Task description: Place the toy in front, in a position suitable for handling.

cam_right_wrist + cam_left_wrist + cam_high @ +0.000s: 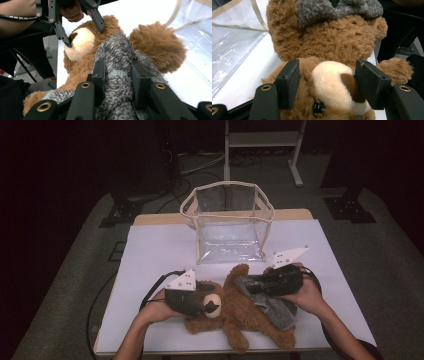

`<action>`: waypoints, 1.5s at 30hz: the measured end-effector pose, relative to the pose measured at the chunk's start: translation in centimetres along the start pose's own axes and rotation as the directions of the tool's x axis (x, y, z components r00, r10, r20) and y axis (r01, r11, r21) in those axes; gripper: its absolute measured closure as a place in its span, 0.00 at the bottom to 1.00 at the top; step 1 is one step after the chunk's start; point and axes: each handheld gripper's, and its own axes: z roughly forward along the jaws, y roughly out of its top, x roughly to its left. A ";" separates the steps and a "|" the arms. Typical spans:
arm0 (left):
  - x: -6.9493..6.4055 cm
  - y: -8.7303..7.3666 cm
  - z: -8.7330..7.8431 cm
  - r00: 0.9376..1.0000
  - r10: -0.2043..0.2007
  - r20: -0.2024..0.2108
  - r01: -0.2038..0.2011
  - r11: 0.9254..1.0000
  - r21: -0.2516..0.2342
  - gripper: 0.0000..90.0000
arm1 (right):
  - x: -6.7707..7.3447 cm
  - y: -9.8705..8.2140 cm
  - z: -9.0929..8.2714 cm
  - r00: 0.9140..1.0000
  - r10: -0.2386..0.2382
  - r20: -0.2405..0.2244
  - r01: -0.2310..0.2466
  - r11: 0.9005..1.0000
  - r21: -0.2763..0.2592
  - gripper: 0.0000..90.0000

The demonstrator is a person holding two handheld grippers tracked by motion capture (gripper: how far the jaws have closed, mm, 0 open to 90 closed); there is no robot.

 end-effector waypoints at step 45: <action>-0.4 0.3 0.6 0.999 0.042 -0.012 -0.042 0.999 0.026 0.40 | -1.5 2.7 0.7 1.000 -0.009 0.014 0.009 1.000 0.004 0.75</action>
